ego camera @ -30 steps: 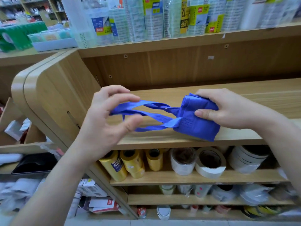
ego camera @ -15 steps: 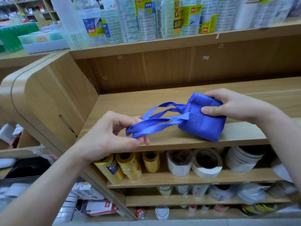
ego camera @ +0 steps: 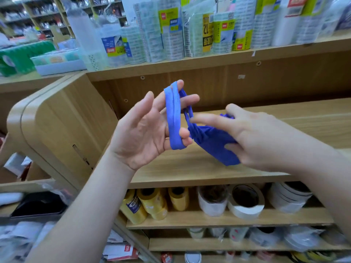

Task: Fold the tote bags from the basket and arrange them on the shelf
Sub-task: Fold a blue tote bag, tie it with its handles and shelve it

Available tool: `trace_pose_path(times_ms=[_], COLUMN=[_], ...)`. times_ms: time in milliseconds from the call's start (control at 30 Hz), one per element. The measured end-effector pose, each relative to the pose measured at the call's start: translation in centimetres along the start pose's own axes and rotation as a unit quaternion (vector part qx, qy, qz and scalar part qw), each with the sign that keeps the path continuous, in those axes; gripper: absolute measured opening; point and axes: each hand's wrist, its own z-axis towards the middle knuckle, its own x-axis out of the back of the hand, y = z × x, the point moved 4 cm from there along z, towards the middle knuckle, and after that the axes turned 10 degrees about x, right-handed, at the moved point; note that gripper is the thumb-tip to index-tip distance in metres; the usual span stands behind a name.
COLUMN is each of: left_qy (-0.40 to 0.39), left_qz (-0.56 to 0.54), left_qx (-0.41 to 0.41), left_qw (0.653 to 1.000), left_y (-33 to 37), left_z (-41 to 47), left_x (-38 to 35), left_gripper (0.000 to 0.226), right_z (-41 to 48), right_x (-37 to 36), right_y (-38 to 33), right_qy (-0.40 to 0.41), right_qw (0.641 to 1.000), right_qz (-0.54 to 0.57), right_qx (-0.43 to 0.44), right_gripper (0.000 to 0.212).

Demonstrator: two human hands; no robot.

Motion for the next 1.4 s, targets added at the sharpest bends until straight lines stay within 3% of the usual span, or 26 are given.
trace_pose_path(times_ms=[67, 167, 233, 300, 367, 467, 567, 667, 733, 767, 833, 867, 933, 1000, 1067, 1100, 1133, 1200, 1333, 1400], left_qy=[-0.036, -0.072, -0.071, -0.048, 0.033, 0.229, 0.322, 0.221, 0.142, 0.105, 0.039, 0.012, -0.017, 0.015, 0.092, 0.131, 0.166, 0.223, 0.267, 0.244], left_qz=[-0.008, -0.050, -0.096, -0.151, -0.147, -0.013, 0.267, 0.489, 0.574, 0.597, 0.592, 0.557, 0.441, 0.298, 0.189, 0.157, 0.139, 0.129, 0.100, 0.090], left_qx=[-0.002, -0.014, -0.021, -0.037, -0.047, -0.020, -0.028, -0.043, -0.038, -0.025, 0.019, 0.035, 0.021, -0.036, -0.097, -0.113, -0.122, -0.123, -0.078, -0.039], left_qw=[0.999, 0.996, 0.993, 0.987, 0.987, 0.973, 0.908, 0.843, 0.806, 0.795, 0.805, 0.829, 0.897, 0.954, 0.973, 0.972, 0.969, 0.958, 0.955, 0.965], left_y=[-0.1, -0.5, -0.7, -0.9, -1.3, -1.7, 0.0, 2.1, 2.9, 3.0, 2.7, 2.5, 2.2, 2.0, 1.6, 1.3, 1.2, 1.5, 2.1, 1.9], left_z=[0.7, 1.4, 1.2, 0.5, -0.6, -2.3, -3.4, -1.9, 0.0, 0.9, 1.8, 1.8, 1.2, 0.7, 0.2, 0.1, 0.0, -0.1, 0.6, 1.0], left_x=[-1.1, -2.5, -2.2, -1.4, -0.4, 2.0, 3.6, 1.2, -0.6, -1.2, -1.9, -2.1, -1.9, -1.4, -0.8, -0.7, -0.7, -1.0, -2.0, -2.4], left_gripper=[0.085, 0.083, 0.081, 0.076, 0.065, 0.050, 0.082, 0.116, 0.112, 0.099, 0.054, 0.035, 0.028, 0.027, 0.022, 0.020, 0.020, 0.026, 0.036, 0.042], right_z=[0.5, 1.3, 1.5, 1.7, 1.8, 1.2, 0.9, 1.0, 1.0, 1.0, 0.9, 0.7, 0.3, -0.2, -0.5, -0.5, -0.5, -0.4, -0.6, -0.7], right_x=[0.1, -0.7, -1.3, -1.5, -1.4, -1.4, -0.8, -0.6, -1.1, -1.4, -1.9, -2.2, -2.8, -3.3, -3.5, -3.4, -3.3, -2.3, 0.3, 0.8], right_y=[-1.3, -2.0, -1.1, 0.3, 1.2, 2.2, 2.6, 2.6, 2.3, 2.1, 2.0, 2.1, 2.6, 3.5, 4.5, 4.9, 5.3, 5.4, 4.9, 4.5], right_qy=[0.004, 0.084, 0.123, 0.117, 0.089, 0.010, -0.047, -0.099, -0.152, -0.178, -0.226, -0.243, -0.246, -0.207, -0.132, -0.086, -0.041, 0.043, 0.200, 0.226], right_qw=[0.999, 0.996, 0.991, 0.990, 0.977, 0.934, 0.910, 0.884, 0.865, 0.856, 0.834, 0.817, 0.778, 0.730, 0.689, 0.686, 0.700, 0.768, 0.912, 0.951], right_qz=[-0.048, -0.004, 0.030, 0.082, 0.194, 0.357, 0.410, 0.454, 0.476, 0.482, 0.498, 0.518, 0.575, 0.648, 0.709, 0.719, 0.711, 0.639, 0.359, 0.211], right_qx=[0.005, 0.036, 0.034, 0.017, 0.023, 0.027, 0.038, 0.044, 0.050, 0.055, 0.068, 0.071, 0.065, 0.068, 0.069, 0.063, 0.053, 0.023, 0.001, -0.008], right_gripper=[0.069, 0.022, 0.015, 0.024, 0.020, 0.018, 0.007, 0.005, 0.004, 0.007, 0.017, 0.016, 0.015, 0.029, 0.049, 0.055, 0.057, 0.048, 0.026, 0.034])
